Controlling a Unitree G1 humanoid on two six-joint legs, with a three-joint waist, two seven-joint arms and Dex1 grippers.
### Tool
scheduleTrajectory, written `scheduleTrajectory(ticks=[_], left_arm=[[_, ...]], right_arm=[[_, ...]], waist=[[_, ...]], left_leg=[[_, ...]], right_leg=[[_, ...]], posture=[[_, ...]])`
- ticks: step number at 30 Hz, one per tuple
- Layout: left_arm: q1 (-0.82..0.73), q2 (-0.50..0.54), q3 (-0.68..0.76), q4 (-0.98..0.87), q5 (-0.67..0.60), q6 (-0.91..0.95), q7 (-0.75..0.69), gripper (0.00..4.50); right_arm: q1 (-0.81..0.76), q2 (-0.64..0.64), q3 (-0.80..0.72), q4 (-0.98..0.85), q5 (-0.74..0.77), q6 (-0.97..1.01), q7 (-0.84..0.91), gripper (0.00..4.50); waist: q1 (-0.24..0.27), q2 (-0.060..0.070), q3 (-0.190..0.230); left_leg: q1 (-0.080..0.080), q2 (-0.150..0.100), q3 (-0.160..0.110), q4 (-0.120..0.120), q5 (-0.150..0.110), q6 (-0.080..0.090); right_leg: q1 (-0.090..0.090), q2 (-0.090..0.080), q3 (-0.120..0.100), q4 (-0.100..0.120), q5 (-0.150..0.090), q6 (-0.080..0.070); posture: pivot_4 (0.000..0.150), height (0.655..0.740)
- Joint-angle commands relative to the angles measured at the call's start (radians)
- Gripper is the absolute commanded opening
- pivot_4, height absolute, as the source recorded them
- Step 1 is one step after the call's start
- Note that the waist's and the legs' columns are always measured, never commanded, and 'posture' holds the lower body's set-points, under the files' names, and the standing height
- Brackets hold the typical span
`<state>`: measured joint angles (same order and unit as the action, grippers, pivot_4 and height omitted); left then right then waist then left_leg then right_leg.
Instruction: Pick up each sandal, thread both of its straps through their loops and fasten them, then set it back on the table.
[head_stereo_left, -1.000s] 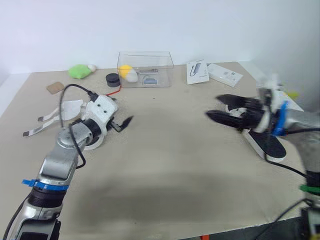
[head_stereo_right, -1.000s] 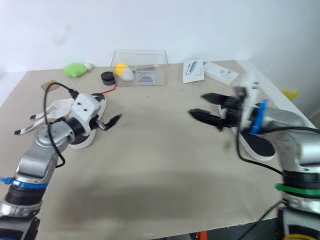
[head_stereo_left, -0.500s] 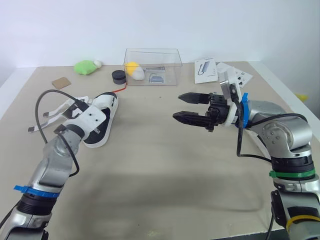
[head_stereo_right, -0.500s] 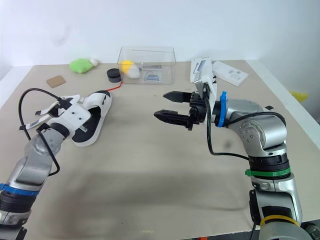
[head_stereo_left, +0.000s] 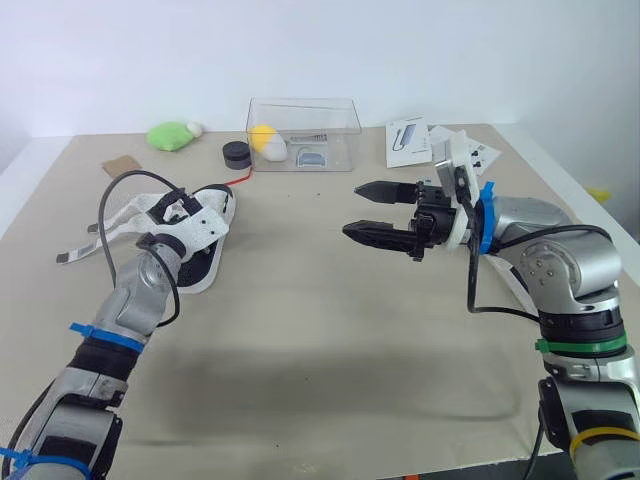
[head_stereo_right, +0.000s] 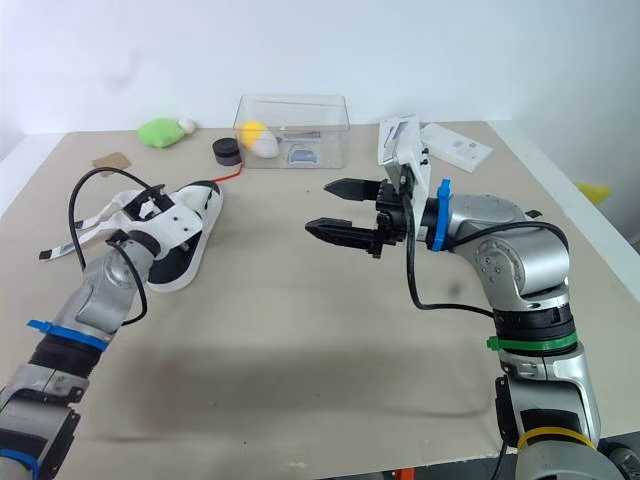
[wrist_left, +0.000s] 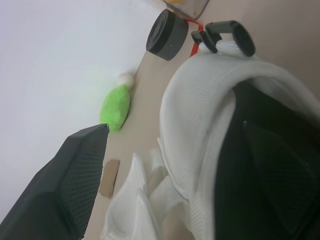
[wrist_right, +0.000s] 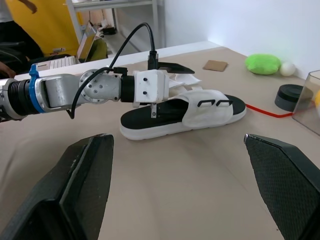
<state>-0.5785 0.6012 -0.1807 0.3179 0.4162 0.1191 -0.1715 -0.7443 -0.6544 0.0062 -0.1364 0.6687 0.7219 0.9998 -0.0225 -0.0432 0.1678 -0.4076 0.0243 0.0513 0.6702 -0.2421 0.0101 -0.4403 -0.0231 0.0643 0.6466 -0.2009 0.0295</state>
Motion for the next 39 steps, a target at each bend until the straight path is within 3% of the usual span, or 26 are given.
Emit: scheduleTrajectory(ticks=[1, 7, 11, 15, 18, 24, 30, 39], left_arm=[[-0.019, 0.003, 0.014, 0.026, -0.004, -0.051, -0.003, 3.16], [-0.047, 0.006, 0.022, 0.101, -0.027, -0.108, -0.033, 0.02], [-0.086, 0.02, 0.032, 0.16, -0.062, -0.238, -0.072, 0.02], [-0.15, 0.092, 0.034, 0.22, -0.141, -0.588, -0.2, 0.02], [-0.194, 0.17, -0.011, 0.29, -0.232, -0.947, -0.396, 0.02], [-0.259, 0.214, -0.161, 0.386, -0.409, -1.39, -0.666, 0.02], [-0.281, 0.249, -0.364, 0.476, -0.462, -1.627, -0.743, 0.02], [-0.31, 0.268, -0.488, 0.537, -0.534, -1.732, -0.675, 0.02]], right_arm=[[-0.001, 0.004, -0.028, -0.044, 0.012, -0.01, -0.005, 4.5], [0.006, 0.006, -0.033, -0.049, 0.016, -0.007, -0.006, 4.5], [0.0, -0.007, -0.037, -0.045, 0.034, 0.012, 0.016, 4.5], [0.0, -0.047, -0.041, -0.023, 0.041, 0.023, 0.07, 4.5], [-0.002, -0.073, -0.048, -0.005, 0.048, 0.026, 0.108, 4.5], [0.034, -0.124, -0.07, -0.038, 0.101, 0.065, 0.174, 4.5], [0.091, -0.219, -0.125, -0.091, 0.156, 0.084, 0.243, 4.5], [0.166, -0.27, -0.128, -0.148, 0.154, 0.073, 0.251, 4.5]], waist=[[0.0, 0.0, 0.0], [0.002, 0.0, 0.0], [0.002, 0.0, 0.0], [0.002, 0.0, 0.0], [0.002, -0.002, 0.001], [0.002, -0.001, 0.001], [0.001, -0.001, 0.001], [0.0, -0.001, 0.001]], left_leg=[[0.0, 0.0, 0.0, 0.0, 0.0, 0.0], [0.0, 0.0, 0.0, 0.0, 0.0, 0.0], [0.0, 0.0, 0.0, 0.002, 0.0, 0.0], [-0.001, 0.0, 0.0, 0.002, 0.001, 0.0], [-0.004, 0.001, 0.0, 0.002, 0.001, 0.0], [-0.005, 0.001, 0.001, 0.001, 0.0, 0.001], [-0.006, 0.002, 0.002, 0.002, 0.0, 0.001], [-0.004, 0.003, 0.002, 0.004, 0.001, 0.001]], right_leg=[[0.0, 0.0, 0.0, 0.0, 0.0, 0.0], [0.0, 0.0, -0.001, 0.0, 0.001, 0.0], [0.001, 0.0, -0.001, 0.0, 0.002, 0.0], [0.0, 0.0, -0.002, 0.0, 0.003, 0.0], [-0.002, -0.001, -0.003, -0.001, 0.003, -0.001], [-0.003, -0.002, -0.004, -0.002, 0.003, -0.002], [-0.003, 0.0, -0.004, -0.001, 0.003, -0.002], [-0.001, 0.001, -0.004, -0.001, 0.003, -0.002]], posture=[[0.15, 0.74], [0.15, 0.74], [0.15, 0.74], [0.15, 0.74], [0.15, 0.74], [0.15, 0.74], [0.15, 0.74], [0.15, 0.74]])
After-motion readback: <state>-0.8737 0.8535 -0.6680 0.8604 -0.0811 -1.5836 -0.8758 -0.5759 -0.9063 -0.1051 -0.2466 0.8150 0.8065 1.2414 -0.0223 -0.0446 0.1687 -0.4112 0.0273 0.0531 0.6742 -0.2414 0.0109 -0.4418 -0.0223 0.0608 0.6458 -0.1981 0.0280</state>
